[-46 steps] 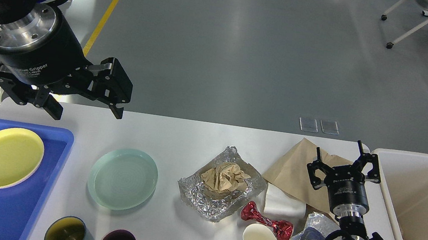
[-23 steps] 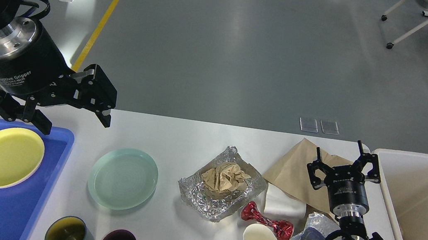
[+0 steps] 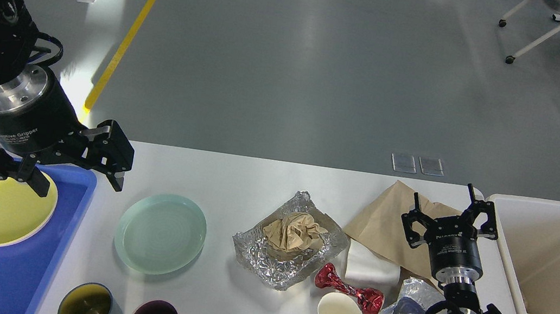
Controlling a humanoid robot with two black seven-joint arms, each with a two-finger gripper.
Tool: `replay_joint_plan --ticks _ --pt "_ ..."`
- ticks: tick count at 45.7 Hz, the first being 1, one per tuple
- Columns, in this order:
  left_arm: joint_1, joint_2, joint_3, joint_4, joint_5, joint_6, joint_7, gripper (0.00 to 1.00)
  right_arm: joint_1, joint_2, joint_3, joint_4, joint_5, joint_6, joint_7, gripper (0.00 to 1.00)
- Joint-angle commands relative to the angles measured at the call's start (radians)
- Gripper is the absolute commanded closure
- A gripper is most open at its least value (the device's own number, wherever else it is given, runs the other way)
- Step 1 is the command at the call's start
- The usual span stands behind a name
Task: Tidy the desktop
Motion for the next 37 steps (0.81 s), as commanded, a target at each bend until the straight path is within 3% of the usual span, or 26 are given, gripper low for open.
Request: replay_joint_plan --ticks 1,22,37 --pt "0.110 0.025 -0.041 0.033 0.052 0.054 0.001 0.04 0.000 0.000 0.000 0.000 0.000 0.000 0.000 0.00" --pt "0.465 0.017 -0.136 0.125 0.190 0.222 0.004 0.04 -0.001 0.000 0.000 0.000 0.000 0.000 0.000 0.00" --pt "0.653 0.083 -0.203 0.127 0.487 0.334 0.005 0.08 -0.001 0.000 0.000 0.000 0.000 0.000 0.000 0.00"
